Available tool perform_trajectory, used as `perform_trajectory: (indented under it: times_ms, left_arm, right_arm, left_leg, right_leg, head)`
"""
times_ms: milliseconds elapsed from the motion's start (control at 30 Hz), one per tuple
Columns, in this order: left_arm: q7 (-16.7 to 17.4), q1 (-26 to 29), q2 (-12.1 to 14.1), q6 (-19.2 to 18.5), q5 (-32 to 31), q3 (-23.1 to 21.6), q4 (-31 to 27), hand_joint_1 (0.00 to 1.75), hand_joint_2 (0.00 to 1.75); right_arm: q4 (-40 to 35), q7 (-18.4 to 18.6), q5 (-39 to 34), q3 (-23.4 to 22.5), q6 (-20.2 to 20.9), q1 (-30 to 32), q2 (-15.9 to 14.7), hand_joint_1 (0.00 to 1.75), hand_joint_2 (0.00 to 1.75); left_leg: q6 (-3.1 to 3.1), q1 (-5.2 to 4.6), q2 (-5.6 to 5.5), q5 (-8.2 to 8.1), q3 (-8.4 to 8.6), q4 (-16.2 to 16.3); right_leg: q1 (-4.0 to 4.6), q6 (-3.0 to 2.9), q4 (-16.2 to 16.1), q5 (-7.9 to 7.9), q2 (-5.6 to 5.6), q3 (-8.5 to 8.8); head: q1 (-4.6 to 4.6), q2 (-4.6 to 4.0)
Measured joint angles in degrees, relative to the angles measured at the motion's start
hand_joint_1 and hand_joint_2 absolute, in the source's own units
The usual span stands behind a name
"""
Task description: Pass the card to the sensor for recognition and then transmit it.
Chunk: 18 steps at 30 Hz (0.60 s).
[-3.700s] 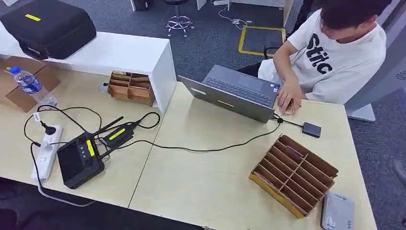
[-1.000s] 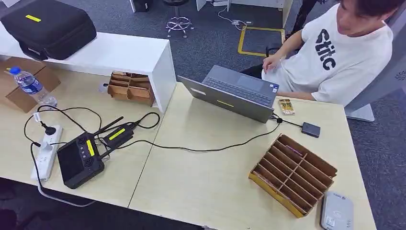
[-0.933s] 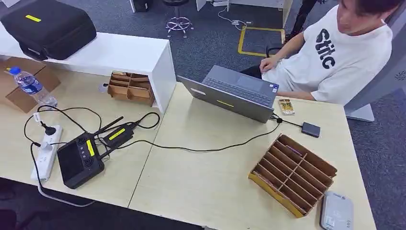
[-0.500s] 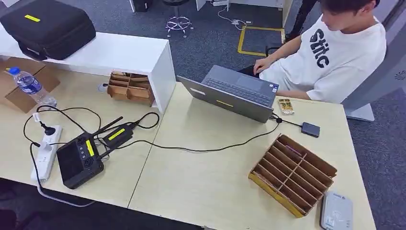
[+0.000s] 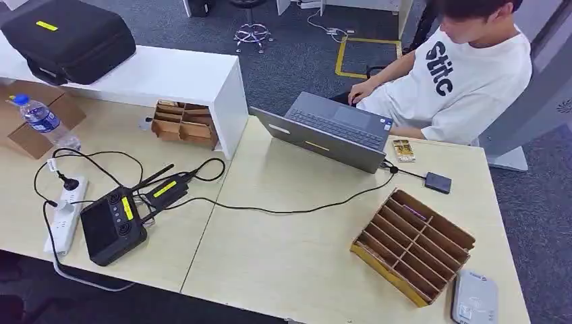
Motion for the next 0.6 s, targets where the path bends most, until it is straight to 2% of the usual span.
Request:
perform_trajectory:
  times_ms: [67, 100, 133, 167, 200, 267, 300, 467, 500, 533, 600]
  left_arm:
    - [-2.43, -0.07, 1.05, -9.82, -0.3, -1.14, 0.0, 0.0, 1.75]
    - [-3.19, -0.01, 1.44, -13.53, -0.3, -2.04, 0.0, 0.0, 1.75]
    - [-3.32, 0.07, 1.73, -14.52, -0.3, -2.73, 0.0, 0.0, 1.75]
    - [-3.25, 0.1, 1.86, -13.89, -0.22, -3.15, 0.0, 0.0, 1.75]
    - [-2.92, 0.09, 2.01, -12.83, -0.13, -3.32, 0.0, 0.0, 1.75]
    - [-1.34, 0.04, 2.01, -9.5, 0.09, -3.41, 0.0, 0.0, 1.75]
    - [-0.93, 0.02, 2.01, -9.12, 0.16, -3.41, 0.0, 0.0, 1.75]
    - [-0.76, -0.11, 2.38, -16.53, 0.74, -3.41, 0.0, 0.0, 1.75]
    - [-0.85, -0.04, 2.36, -16.86, 0.81, -3.41, 0.0, 0.0, 0.0]
    - [-0.92, -0.04, 2.36, -17.3, 0.83, -3.43, 0.0, 0.0, 0.0]
    - [-1.92, -0.08, 2.73, -18.48, 0.66, -3.41, 0.0, 0.0, 0.0]
  right_arm:
    - [0.9, 0.06, 5.9, 2.21, 13.78, 0.17, 0.0, 0.0, 1.75]
    - [1.16, -0.09, 7.95, 3.61, 18.91, 0.25, -0.02, 0.0, 1.75]
    - [1.27, -0.18, 8.38, 4.64, 20.44, 0.4, 0.07, 0.0, 1.75]
    - [1.46, -0.42, 8.19, 5.11, 18.8, 0.49, 0.37, 0.0, 1.75]
    - [1.53, -0.72, 7.66, 5.11, 15.18, 0.55, 0.44, 0.0, 1.75]
    - [1.44, -1.2, 6.27, 5.09, 5.47, 0.47, 0.46, 0.0, 1.75]
    - [1.38, -1.2, 6.15, 5.05, 3.86, 0.45, 0.46, 0.0, 1.75]
    - [1.4, -1.05, 9.89, 5.97, 9.97, 0.45, 0.24, 0.0, 1.75]
    - [1.53, -1.03, 10.09, 6.12, 10.08, 0.51, 0.43, 0.0, 1.75]
    - [1.7, -1.09, 10.26, 6.29, 11.02, 0.51, 0.66, 0.0, 0.0]
    - [1.9, -2.06, 11.1, 6.64, 14.37, 0.5, 0.68, 0.0, 0.0]
  left_leg:
    - [0.0, 0.04, 0.01, 0.0, 0.01, 0.0]
    - [-0.01, 0.04, 0.02, 0.0, 0.01, 0.0]
    - [-0.01, 0.05, -0.02, 0.0, -0.01, 0.0]
    - [-0.01, 0.02, -0.06, 0.01, -0.01, -0.01]
    - [-0.01, 0.01, -0.05, 0.01, -0.01, -0.02]
    - [-0.01, 0.02, 0.0, 0.0, -0.01, -0.02]
    - [-0.01, 0.02, 0.01, 0.0, -0.01, -0.01]
    - [0.01, -0.01, 0.0, -0.01, 0.0, 0.0]
    - [0.01, -0.01, -0.01, -0.01, -0.02, 0.01]
    - [0.01, -0.01, -0.02, -0.01, -0.01, 0.01]
    - [0.0, 0.0, 0.0, -0.01, 0.0, 0.0]
  right_leg:
    - [0.05, -0.01, 0.0, -0.01, 0.01, -0.01]
    - [0.05, -0.01, 0.0, -0.01, 0.02, -0.01]
    - [0.06, -0.02, 0.0, -0.01, -0.02, -0.01]
    - [0.03, -0.01, 0.0, -0.02, -0.06, -0.01]
    - [0.01, 0.01, 0.02, -0.04, -0.06, -0.01]
    - [0.02, 0.01, 0.02, -0.04, 0.0, 0.0]
    - [0.02, 0.01, 0.02, -0.03, 0.01, 0.0]
    - [-0.02, 0.02, -0.01, -0.03, 0.0, 0.02]
    - [-0.01, 0.02, -0.01, -0.03, -0.02, 0.02]
    - [-0.02, 0.02, -0.01, -0.03, -0.02, 0.01]
    - [0.0, 0.02, 0.0, -0.03, 0.0, 0.01]
  head:
    - [0.02, 0.0]
    - [0.0, 0.0]
    - [0.02, 0.0]
    - [0.02, 0.0]
    - [-0.07, 0.0]
    - [0.0, 0.0]
    - [0.02, 0.0]
    - [0.04, 0.0]
    - [-0.02, 0.0]
    - [0.04, 0.0]
    - [0.02, 0.0]
